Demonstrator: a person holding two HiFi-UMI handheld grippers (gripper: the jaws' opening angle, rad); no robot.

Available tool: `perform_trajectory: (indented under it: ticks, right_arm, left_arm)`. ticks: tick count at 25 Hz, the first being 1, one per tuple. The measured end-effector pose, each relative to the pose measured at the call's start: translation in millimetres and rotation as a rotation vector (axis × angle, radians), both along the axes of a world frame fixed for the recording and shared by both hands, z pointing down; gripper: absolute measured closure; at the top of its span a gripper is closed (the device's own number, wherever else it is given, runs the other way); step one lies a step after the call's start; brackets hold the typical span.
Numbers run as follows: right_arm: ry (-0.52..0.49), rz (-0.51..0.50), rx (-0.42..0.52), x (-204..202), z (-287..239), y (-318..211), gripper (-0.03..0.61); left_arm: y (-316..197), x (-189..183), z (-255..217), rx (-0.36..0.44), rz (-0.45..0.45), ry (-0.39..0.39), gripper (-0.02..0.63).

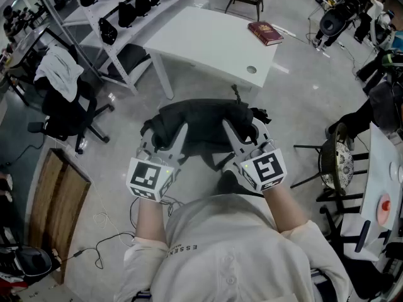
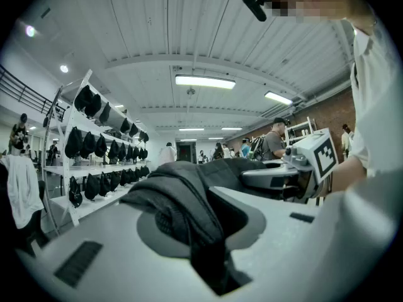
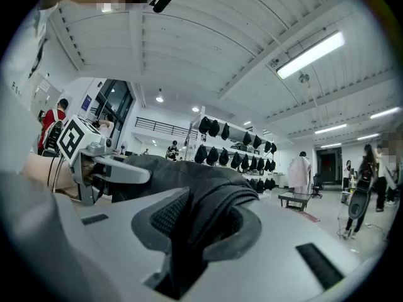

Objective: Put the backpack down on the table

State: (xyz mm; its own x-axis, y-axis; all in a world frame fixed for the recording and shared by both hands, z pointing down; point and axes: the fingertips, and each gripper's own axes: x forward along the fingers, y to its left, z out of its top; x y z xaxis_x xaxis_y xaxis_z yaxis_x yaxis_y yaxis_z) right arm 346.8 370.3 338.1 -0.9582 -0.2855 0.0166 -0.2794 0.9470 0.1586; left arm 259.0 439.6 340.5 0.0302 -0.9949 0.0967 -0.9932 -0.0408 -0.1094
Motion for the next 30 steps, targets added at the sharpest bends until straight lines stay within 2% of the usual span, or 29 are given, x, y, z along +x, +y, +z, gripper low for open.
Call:
perform_trajectory:
  ticks: [10,18,24,30]
  right_arm:
    - [-0.01,-0.006,-0.013,0.6,5.9,-1.9,0.488]
    - [-0.006,-0.041,-0.049,-20.4,11.8,-9.3,0.488]
    - [0.012,-0.07,-0.064,-57.9,23.1,-43.5,0.488]
    - [0.029,-0.11,-0.085,-115.1,32.1,-98.8,0.488]
  left_arm:
    - [-1.5,0.7,4.7,-0.021,-0.003,-0.004,0.528]
    - [-6.1,-18.0,10.9,-0.037,-0.039,0.005,0.528]
    - [-36.1,-52.7,22.5,-0.051,-0.082,0.024,0.528]
    - [-87.5,-105.5,30.3,-0.065,-0.133,0.04,0.528]
